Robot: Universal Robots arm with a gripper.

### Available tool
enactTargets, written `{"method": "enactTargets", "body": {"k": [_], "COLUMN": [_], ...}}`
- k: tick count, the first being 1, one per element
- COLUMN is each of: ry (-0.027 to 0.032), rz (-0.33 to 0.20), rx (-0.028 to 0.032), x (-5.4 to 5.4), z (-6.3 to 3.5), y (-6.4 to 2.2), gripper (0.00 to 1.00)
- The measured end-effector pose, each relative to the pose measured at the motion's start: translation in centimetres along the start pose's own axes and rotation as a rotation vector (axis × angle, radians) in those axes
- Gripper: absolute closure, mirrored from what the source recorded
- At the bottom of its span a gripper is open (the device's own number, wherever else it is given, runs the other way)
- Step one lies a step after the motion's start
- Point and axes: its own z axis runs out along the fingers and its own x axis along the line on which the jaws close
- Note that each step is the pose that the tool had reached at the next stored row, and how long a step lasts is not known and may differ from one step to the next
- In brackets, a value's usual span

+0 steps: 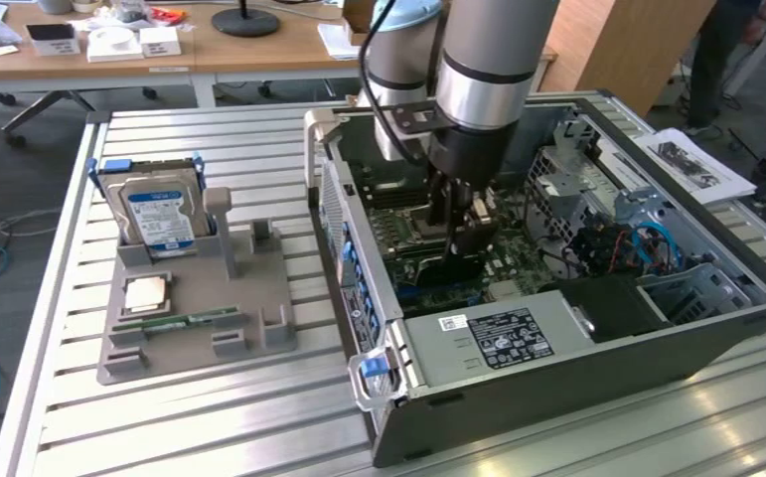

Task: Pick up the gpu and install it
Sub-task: 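Insert the gpu into the slot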

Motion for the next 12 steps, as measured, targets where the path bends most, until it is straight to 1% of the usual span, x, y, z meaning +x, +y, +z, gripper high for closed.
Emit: {"method": "enactTargets", "body": {"k": [7, 8, 12], "ry": [0.0001, 0.0001, -0.0001], "rz": [0.000, 0.000, 0.000], "rx": [-0.0001, -0.0001, 0.0000], "x": [0.0, 0.0, 0.0], "z": [-1.68, -1.83, -1.86], "y": [-0.08, -0.09, -0.09], "gripper": [0.36, 0.36, 0.36]}}
